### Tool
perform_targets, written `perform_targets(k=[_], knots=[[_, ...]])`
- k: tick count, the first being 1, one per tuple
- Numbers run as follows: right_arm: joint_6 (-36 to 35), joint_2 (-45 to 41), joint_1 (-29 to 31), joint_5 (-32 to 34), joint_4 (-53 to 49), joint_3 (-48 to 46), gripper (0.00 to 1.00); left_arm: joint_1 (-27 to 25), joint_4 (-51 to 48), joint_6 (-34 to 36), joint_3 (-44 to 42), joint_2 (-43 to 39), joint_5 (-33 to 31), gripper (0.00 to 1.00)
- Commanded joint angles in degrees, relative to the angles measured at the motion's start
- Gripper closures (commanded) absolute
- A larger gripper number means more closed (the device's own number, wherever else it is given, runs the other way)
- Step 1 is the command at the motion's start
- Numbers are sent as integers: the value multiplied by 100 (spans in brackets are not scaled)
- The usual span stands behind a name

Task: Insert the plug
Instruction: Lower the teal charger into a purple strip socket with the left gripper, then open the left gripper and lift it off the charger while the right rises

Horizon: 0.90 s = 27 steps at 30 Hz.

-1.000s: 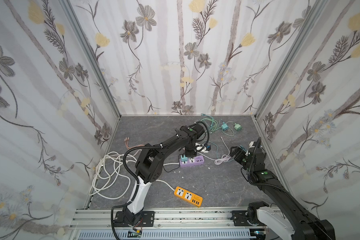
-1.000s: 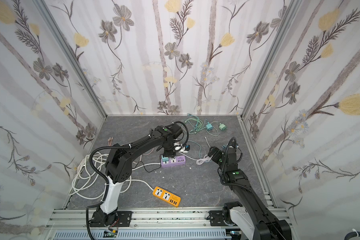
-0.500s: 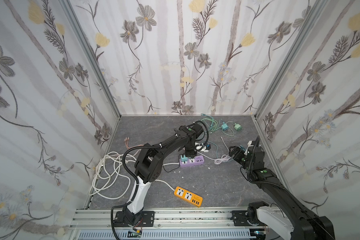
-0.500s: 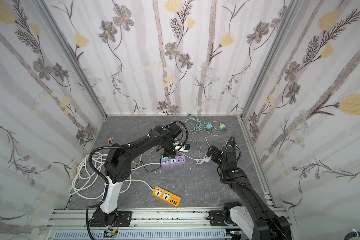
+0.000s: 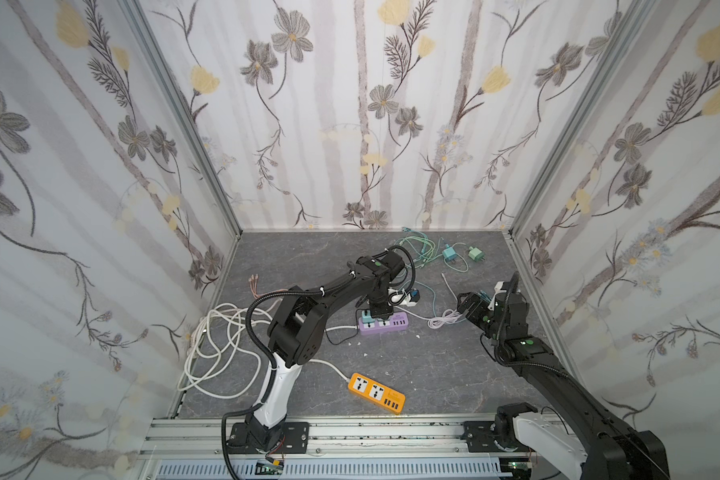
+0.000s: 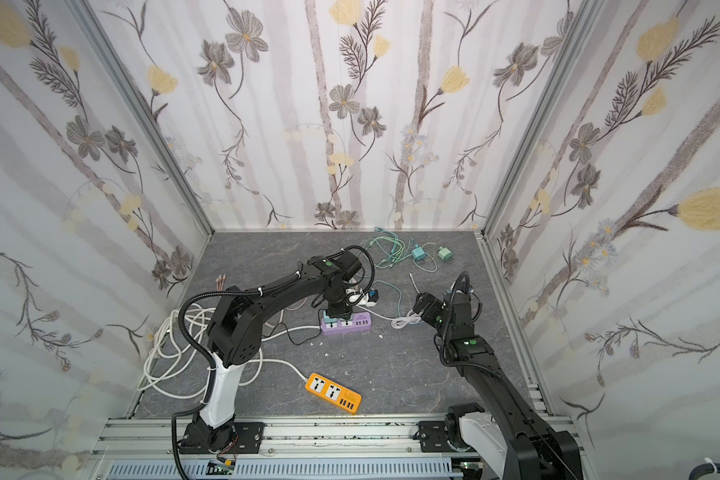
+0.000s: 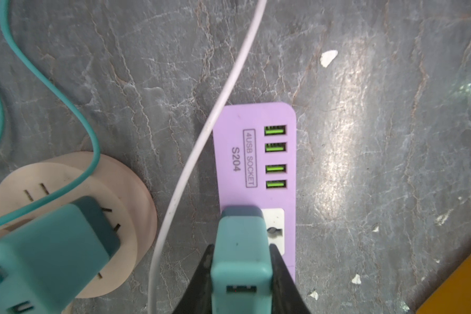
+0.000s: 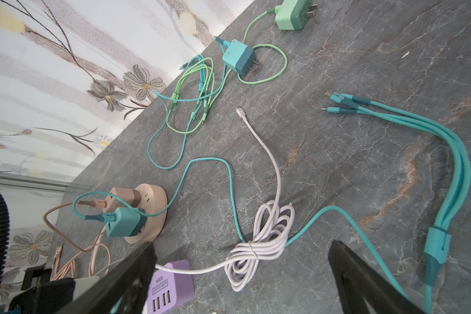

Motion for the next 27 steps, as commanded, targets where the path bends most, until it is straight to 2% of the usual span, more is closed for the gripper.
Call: perform_targets(k=[1, 4, 7, 8, 9, 10, 13, 16, 17, 18, 21, 27], knots=[[-45, -28, 2, -95, 19, 54, 1, 39, 158, 69, -401, 114, 5, 100], [-65, -37, 2, -96, 10, 57, 1, 43, 297, 101, -693, 87, -93, 100], [-65, -29, 2, -52, -8, 82, 1, 33, 310, 15, -640, -49, -239, 100], [-65, -20, 4, -43, -12, 92, 1, 30, 327, -24, -568, -115, -292, 95], [-56, 4, 2, -28, -19, 116, 1, 27, 315, -47, -455, -184, -340, 80], [-55, 38, 2, -25, -33, 157, 1, 32, 297, -77, -326, -260, -368, 72], [-56, 199, 2, -122, -21, 313, 1, 33, 377, -277, 47, -472, -290, 52], [-2, 440, -11, -354, 105, 462, 1, 29, 582, -400, 148, -809, 299, 39], [18, 520, -16, -442, 134, 510, 1, 32, 723, -476, 98, -933, 481, 4], [31, 625, -24, -542, 166, 581, 1, 32, 922, -576, 33, -1070, 637, 0], [135, 932, -33, -702, 168, 793, 1, 24, 1383, -878, -209, -1427, 820, 0], [289, 1697, -117, -1269, 256, 1291, 1, 34, 2884, -1681, -1167, -2317, 647, 0]])
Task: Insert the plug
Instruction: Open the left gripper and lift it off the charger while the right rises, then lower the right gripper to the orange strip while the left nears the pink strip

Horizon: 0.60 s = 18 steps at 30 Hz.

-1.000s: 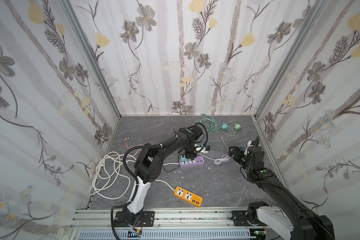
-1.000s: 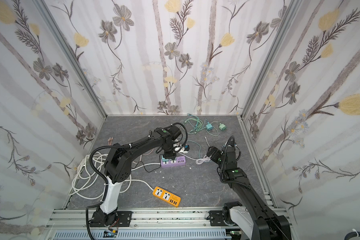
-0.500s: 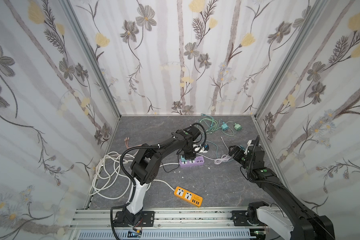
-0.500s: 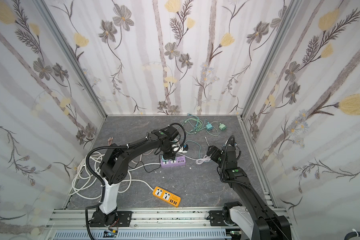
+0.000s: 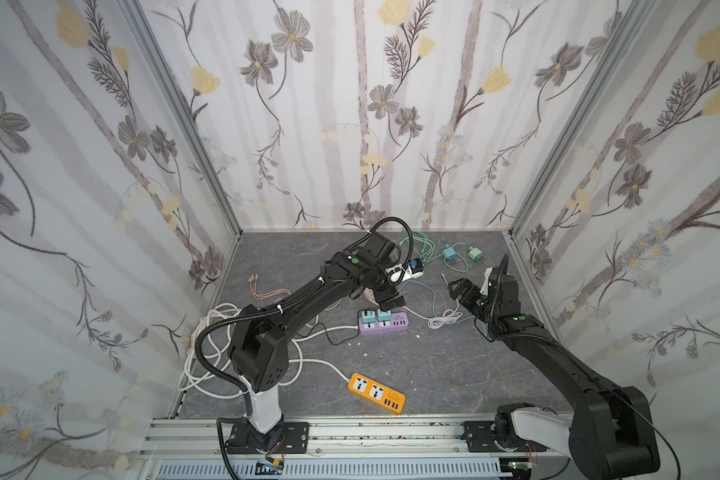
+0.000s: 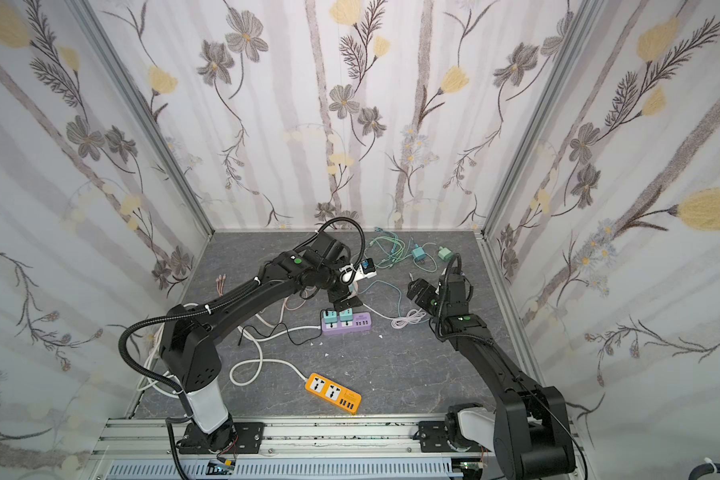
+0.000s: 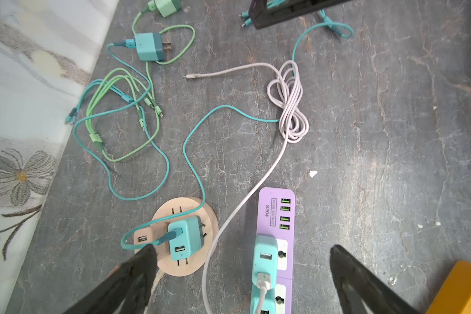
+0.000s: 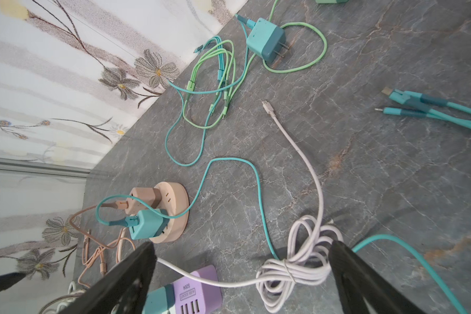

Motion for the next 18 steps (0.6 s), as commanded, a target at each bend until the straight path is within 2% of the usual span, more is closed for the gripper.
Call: perform_targets(k=[1, 4, 6, 8, 11, 14, 18], knots=[[189, 369, -20, -519, 191, 300, 1, 14, 1487, -729, -564, -474, -78, 0], [280, 740, -21, -671, 89, 567, 1, 32, 2670, -1367, -1298, -947, -558, 0], [337, 932, -29, -784, 99, 687, 1, 32, 3092, -1729, -1557, -1167, -1000, 0], [329, 1082, -34, -894, 70, 811, 1, 33, 3206, -2080, -1707, -1316, -1390, 0], [223, 1167, -29, -1057, 168, 863, 1, 32, 2871, -2561, -1775, -1457, -1809, 0], [-421, 1018, 85, -1388, 85, 862, 3, 27, 2622, -3072, -2009, -1672, -2256, 0], [-1388, 549, 555, -1234, -470, 748, 4, 45, 2898, -3596, -2717, -2224, -3087, 0]])
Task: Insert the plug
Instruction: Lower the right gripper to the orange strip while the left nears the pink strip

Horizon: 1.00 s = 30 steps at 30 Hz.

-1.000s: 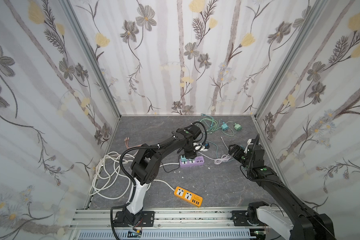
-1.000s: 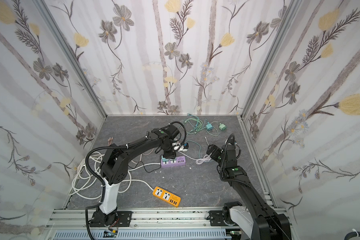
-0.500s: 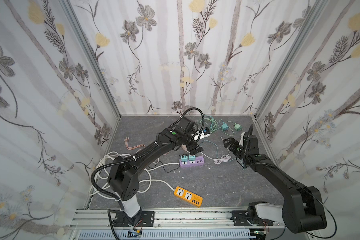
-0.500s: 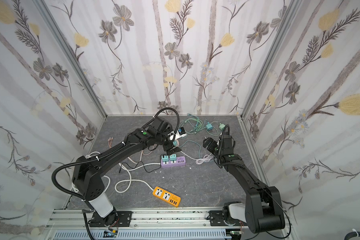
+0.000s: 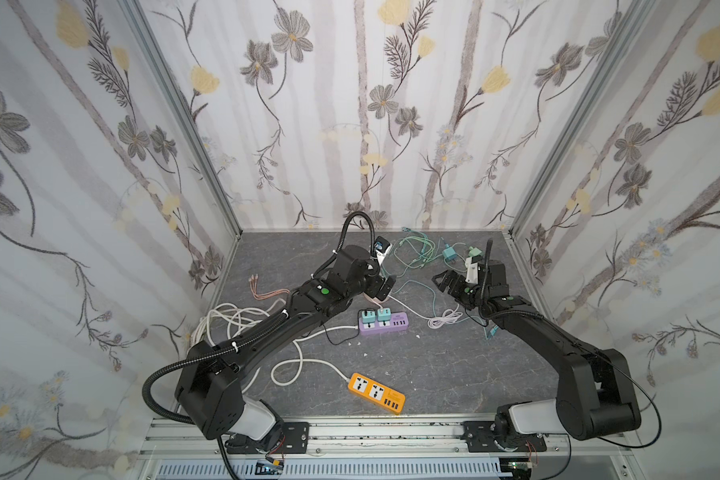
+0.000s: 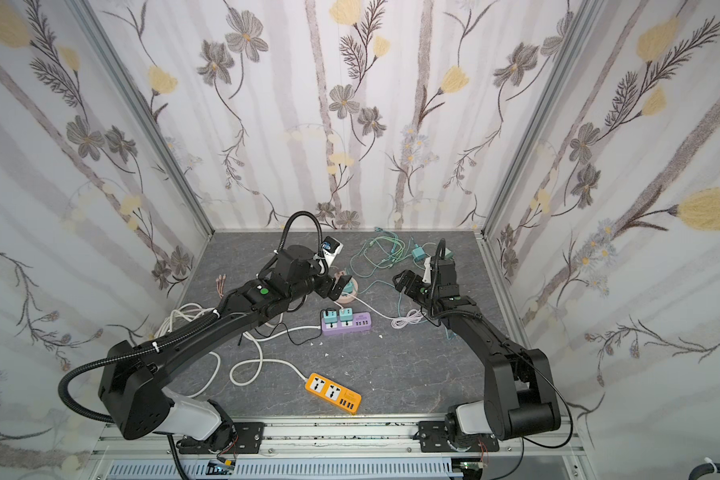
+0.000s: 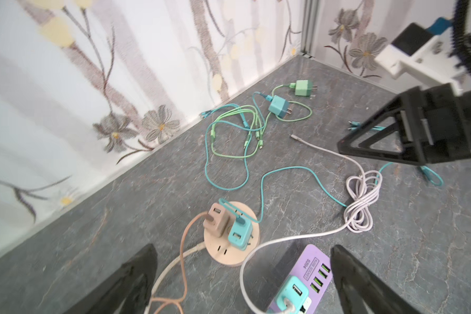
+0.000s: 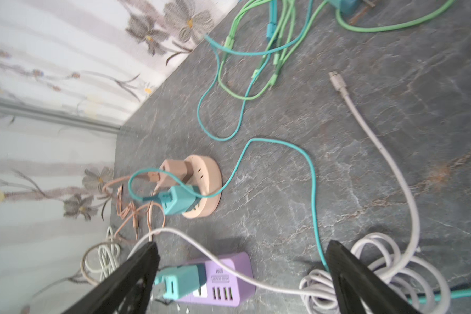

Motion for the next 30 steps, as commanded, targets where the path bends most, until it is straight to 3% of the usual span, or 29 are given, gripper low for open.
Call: perform_targets(k=[1, 9, 13, 23, 30], knots=[[-1080, -342, 403, -105, -329, -110, 4, 34, 363, -738, -479, -428, -987, 0], [-3279, -1284, 2682, 412, -598, -729, 5, 362, 277, -1735, -1163, -1292, -1559, 0], [-4144, -1267, 3780, 846, -934, -740, 8, 553, 49, -2104, -1229, -1426, -1861, 0], [-4951, 433, 5303, 1171, -1770, 85, 9, 929, -92, -2582, -1484, -1638, -1956, 0], [-5485, 1351, 5545, 1024, -2183, 745, 12, 1106, -212, -2697, -1567, -1691, -1976, 0]])
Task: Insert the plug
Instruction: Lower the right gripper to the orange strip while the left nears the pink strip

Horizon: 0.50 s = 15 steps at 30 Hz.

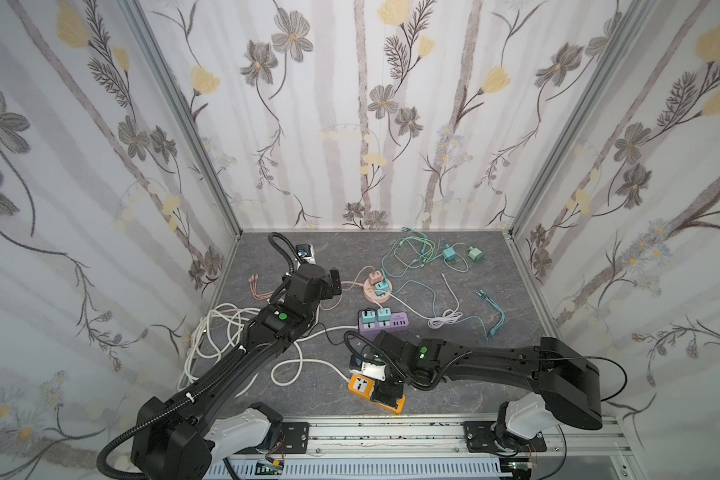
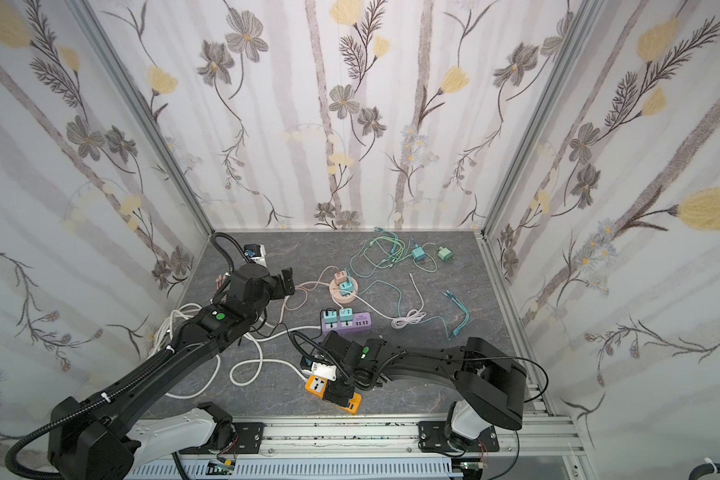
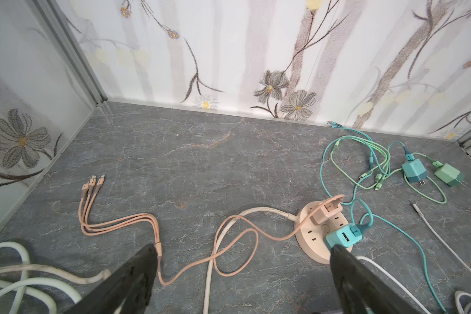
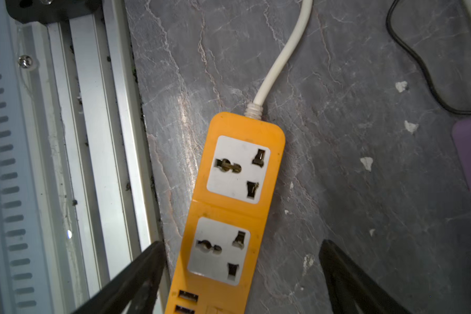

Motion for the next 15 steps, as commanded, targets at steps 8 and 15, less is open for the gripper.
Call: perform_targets(k=[8, 15], knots=[[-785, 1244, 203, 27, -1006, 1088, 25, 145, -231, -390, -180, -71, -187, 0], [-1207, 1336, 18, 533, -1024, 1133, 61, 246, -378, -445, -310, -64, -259, 0]])
